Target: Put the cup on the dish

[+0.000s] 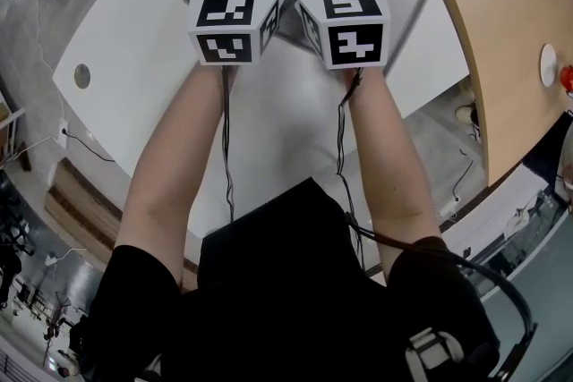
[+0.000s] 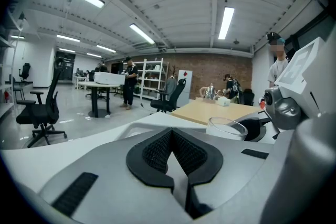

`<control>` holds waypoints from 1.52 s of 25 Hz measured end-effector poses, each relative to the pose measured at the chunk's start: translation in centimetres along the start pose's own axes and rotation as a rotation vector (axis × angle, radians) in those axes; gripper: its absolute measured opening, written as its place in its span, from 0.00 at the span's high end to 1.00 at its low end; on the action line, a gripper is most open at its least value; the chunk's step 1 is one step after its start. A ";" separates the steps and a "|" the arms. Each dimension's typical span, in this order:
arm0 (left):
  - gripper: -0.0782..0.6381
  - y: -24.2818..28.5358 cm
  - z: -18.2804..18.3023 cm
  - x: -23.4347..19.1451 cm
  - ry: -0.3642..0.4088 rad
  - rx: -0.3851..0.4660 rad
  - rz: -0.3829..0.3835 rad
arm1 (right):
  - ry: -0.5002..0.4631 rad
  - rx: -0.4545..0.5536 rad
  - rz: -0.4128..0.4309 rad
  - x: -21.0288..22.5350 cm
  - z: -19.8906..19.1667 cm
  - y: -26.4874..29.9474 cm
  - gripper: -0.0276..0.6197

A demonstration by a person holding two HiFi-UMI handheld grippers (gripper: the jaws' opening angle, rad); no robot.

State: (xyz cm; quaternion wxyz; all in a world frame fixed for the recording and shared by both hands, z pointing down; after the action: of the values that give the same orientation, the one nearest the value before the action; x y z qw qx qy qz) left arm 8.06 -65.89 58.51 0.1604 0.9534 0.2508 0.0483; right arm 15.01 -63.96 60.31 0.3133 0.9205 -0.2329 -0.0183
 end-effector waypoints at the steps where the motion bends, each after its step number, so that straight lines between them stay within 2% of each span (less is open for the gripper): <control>1: 0.88 0.0 0.0 0.1 0.000 0.000 -0.002 | 0.001 -0.003 -0.003 0.1 -0.1 0.0 0.59; 6: 0.88 0.2 0.2 0.6 0.009 0.006 -0.011 | 0.001 -0.020 -0.017 0.2 -1.1 0.0 0.59; 13: 0.88 0.0 0.2 0.8 -0.005 0.003 -0.017 | 0.012 0.012 -0.032 0.2 -1.2 -0.1 0.59; 22: 0.88 -1.5 2.2 1.1 0.008 0.009 -0.017 | 0.013 0.052 -0.001 -0.6 0.7 -1.9 0.59; 28: 0.88 -4.0 5.2 1.0 0.039 0.050 -0.012 | -0.003 0.129 -0.028 -1.6 3.8 -4.9 0.59; 33: 0.88 -7.5 8.2 1.0 0.040 0.082 -0.006 | -0.013 0.235 -0.041 -3.5 7.0 -9.2 0.59; 38: 0.88 -12.5 12.2 2.3 0.033 0.153 -0.009 | -0.033 0.321 -0.019 -5.9 9.4 -14.3 0.59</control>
State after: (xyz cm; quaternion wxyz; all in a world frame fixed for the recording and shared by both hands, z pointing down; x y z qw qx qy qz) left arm 6.37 -57.93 42.89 0.0833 0.9608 0.2609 0.0439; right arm 13.99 -56.80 43.73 0.1580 0.9604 -0.2293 0.0014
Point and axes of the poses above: the fingertips, and each gripper's own axes: y forward along the fingers, x to its right, z out of its top, the point moved 3 cm from there along -y, backward along the fingers, and after that the axes turned 7 degrees about y, right-handed, at the moved point
